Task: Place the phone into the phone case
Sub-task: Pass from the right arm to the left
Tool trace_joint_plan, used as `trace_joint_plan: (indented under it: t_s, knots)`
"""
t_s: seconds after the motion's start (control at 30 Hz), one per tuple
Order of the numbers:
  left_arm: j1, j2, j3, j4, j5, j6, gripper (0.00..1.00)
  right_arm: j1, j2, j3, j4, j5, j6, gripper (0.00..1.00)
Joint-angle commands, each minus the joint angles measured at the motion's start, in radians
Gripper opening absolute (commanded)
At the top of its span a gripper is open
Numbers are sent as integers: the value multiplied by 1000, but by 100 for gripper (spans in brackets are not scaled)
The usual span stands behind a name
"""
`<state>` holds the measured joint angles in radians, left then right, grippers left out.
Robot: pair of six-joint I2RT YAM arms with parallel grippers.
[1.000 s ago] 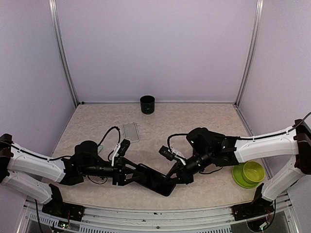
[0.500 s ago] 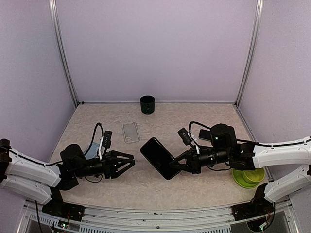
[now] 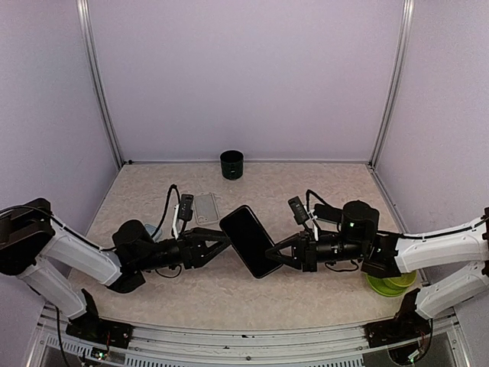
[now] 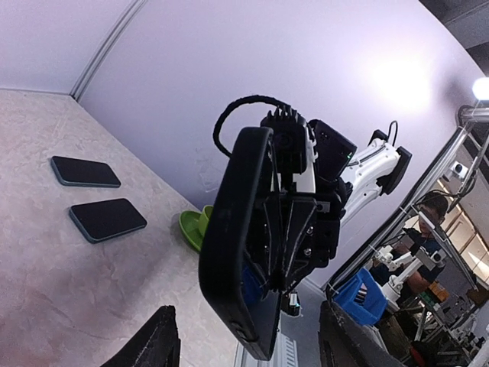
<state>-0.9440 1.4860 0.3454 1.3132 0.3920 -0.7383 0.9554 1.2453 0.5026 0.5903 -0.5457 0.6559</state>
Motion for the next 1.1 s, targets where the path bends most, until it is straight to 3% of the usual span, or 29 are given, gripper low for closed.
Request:
trace_joint_plan:
  t_s: [0.0,0.13,0.4,0.6,0.7,0.8,0.93,1.07]
  knots:
    - [-3,59,52,99,31,-28,58,21,12,-1,157,-25,29,0]
    - [-3,98,74,138,49,-53,46,25,25,-8,171,-22,36,0]
    - [2,124,79,164,59,-68,1,27,48,-16,179,-32,37,0]
    - [3,124,76,147,76,-59,0,26,42,19,61,-33,-13,2]
    - [2,104,64,99,102,-31,0,26,17,56,-70,-33,-74,28]
    - [0,72,60,11,133,17,0,26,-20,96,-207,-11,-144,44]
    - [-19,28,66,-144,154,106,0,25,-44,150,-336,8,-204,54]
    - [-47,-14,73,-262,152,175,0,25,1,195,-398,16,-226,57]
